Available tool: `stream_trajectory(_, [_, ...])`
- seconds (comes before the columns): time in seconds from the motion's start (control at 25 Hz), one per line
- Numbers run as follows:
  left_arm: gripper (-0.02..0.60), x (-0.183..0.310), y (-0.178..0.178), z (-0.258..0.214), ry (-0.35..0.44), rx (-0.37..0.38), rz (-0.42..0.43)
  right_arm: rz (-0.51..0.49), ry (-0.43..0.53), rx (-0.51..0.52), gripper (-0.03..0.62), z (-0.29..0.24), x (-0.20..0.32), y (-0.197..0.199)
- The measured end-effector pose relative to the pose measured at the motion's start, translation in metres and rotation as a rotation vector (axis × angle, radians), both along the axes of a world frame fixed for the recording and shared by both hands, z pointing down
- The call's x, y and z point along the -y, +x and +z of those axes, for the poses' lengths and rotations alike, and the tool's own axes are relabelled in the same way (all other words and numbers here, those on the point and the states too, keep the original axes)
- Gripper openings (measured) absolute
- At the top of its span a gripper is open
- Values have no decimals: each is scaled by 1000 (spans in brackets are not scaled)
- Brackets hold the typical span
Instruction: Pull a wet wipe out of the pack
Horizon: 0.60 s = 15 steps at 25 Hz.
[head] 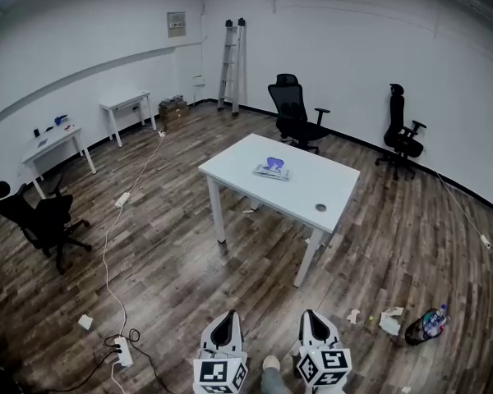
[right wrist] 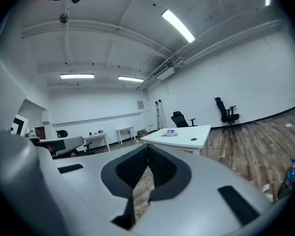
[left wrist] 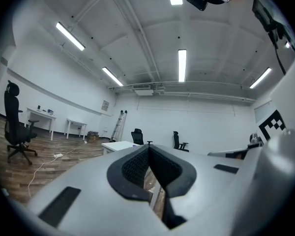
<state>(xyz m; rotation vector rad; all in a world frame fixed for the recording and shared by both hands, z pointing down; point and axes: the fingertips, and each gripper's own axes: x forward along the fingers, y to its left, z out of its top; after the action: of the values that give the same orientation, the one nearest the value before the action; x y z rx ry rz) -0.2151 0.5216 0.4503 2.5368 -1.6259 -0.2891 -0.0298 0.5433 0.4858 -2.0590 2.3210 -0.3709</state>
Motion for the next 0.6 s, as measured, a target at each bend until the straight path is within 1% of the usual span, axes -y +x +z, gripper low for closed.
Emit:
stream_trajectory(0.12, [-3,14,4,-2,6,-1,-5,-9,-6,13,8,3,14,2])
stream_trajectory(0.28, [-3,33,11,0,-9,2,-4,-15,-21,21,8,6,34,7])
stream_trajectory(0.6, [-3,72,35,0,-19,19,9,-16,-37,28,8,8,75,27])
